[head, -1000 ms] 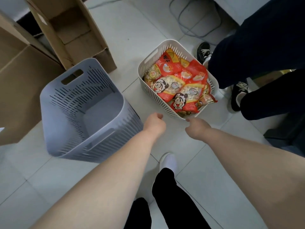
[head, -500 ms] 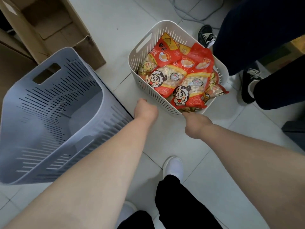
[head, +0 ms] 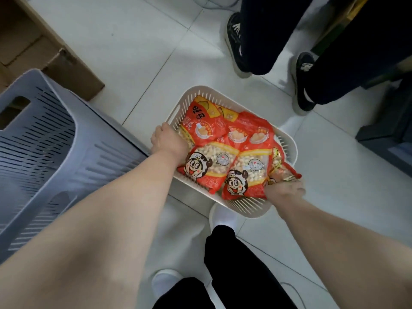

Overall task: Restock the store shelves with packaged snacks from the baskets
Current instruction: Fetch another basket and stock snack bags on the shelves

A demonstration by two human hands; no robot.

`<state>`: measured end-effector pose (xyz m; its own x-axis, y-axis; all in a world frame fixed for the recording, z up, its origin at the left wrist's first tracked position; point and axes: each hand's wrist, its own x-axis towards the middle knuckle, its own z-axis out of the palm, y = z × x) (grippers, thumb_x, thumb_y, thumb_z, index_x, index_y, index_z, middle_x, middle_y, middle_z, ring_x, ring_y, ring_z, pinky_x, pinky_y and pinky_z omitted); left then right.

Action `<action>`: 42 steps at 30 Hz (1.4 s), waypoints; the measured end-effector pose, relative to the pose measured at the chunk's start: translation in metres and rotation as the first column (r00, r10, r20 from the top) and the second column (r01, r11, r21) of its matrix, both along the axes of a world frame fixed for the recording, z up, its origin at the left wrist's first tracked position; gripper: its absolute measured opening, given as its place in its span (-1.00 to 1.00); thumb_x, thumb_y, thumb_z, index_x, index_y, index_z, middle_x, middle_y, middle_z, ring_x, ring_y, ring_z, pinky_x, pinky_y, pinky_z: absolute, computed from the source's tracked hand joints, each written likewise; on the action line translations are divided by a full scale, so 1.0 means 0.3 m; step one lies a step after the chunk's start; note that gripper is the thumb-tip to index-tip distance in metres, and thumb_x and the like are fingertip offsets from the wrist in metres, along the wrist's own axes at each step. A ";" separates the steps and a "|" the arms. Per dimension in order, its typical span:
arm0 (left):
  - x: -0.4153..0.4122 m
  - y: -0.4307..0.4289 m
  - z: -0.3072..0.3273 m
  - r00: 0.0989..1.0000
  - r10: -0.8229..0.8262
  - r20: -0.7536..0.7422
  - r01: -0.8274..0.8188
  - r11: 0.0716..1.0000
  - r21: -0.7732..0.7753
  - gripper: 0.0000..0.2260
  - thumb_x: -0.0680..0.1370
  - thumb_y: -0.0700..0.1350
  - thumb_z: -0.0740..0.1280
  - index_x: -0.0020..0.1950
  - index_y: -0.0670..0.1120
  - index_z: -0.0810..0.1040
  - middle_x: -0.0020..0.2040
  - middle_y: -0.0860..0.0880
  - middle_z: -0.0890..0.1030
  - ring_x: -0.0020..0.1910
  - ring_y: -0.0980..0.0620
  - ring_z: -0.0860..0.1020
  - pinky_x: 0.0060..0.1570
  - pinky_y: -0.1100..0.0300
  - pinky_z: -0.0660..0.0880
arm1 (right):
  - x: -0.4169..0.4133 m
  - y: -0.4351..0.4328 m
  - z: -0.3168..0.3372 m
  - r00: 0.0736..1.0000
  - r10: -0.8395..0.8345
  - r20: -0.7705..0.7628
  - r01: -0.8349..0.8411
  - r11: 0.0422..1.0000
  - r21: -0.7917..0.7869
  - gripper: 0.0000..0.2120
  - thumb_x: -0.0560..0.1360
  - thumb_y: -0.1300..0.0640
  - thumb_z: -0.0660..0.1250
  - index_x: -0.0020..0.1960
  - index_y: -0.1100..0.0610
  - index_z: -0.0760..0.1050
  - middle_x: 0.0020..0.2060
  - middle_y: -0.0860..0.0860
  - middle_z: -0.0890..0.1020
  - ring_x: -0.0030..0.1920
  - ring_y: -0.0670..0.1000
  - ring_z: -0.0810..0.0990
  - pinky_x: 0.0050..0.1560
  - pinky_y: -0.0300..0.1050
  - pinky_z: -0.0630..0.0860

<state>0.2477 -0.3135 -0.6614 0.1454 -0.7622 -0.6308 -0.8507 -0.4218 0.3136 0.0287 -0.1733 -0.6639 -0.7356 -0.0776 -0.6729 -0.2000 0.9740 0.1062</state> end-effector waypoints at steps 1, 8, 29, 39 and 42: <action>-0.006 0.001 -0.009 1.000 -0.012 0.011 0.012 1.000 -0.003 -0.54 0.53 -0.27 0.25 0.42 -0.24 0.29 0.35 -0.23 0.39 0.35 -0.24 0.37 0.34 -0.13 0.38 | 0.000 0.019 -0.017 0.993 -0.079 0.088 0.081 0.996 -0.020 -0.33 0.53 0.12 0.30 0.47 0.30 0.02 0.39 0.21 0.26 0.39 0.17 0.29 0.37 0.03 0.30; 0.012 -0.066 -0.064 0.987 0.153 -0.049 -0.149 0.986 0.078 -0.58 0.55 -0.16 0.24 0.40 -0.21 0.31 0.28 -0.23 0.49 0.25 -0.27 0.48 0.24 -0.12 0.47 | -0.061 0.064 -0.061 0.828 -0.419 0.373 0.503 0.849 -0.161 -0.64 0.52 0.32 0.19 0.31 0.20 0.37 0.12 0.13 0.55 0.09 0.12 0.51 0.01 0.03 0.47; -0.114 0.101 0.716 0.980 0.087 -0.179 -0.038 0.964 0.264 -0.59 0.47 -0.31 0.34 0.31 -0.30 0.44 0.18 -0.27 0.57 0.14 -0.27 0.56 0.17 -0.17 0.54 | -0.165 0.294 0.743 0.778 -0.513 0.362 0.606 0.765 -0.217 -0.89 0.57 0.39 0.17 0.06 0.26 0.40 -0.27 0.08 0.47 -0.13 0.08 0.47 -0.07 -0.09 0.38; -0.260 0.386 1.370 0.964 -0.157 -0.214 0.189 0.972 0.140 -0.64 0.54 -0.35 0.33 0.33 -0.33 0.42 0.29 -0.25 0.50 0.32 -0.22 0.45 0.15 0.02 0.41 | -0.126 0.697 1.259 0.719 -0.582 0.379 0.695 0.605 -0.389 -0.87 0.56 0.38 0.18 0.09 0.28 0.40 -0.13 0.13 0.54 -0.10 0.09 0.49 -0.02 -0.05 0.37; -0.294 0.495 1.505 0.953 -0.185 -0.239 0.217 0.970 0.114 -0.59 0.52 -0.34 0.33 0.37 -0.32 0.41 0.33 -0.25 0.47 0.34 -0.25 0.43 0.25 -0.05 0.39 | -0.096 0.854 1.392 0.683 -0.619 0.388 0.729 0.536 -0.426 -0.81 0.56 0.34 0.20 0.17 0.28 0.40 0.01 0.14 0.55 0.00 0.12 0.50 0.01 -0.04 0.38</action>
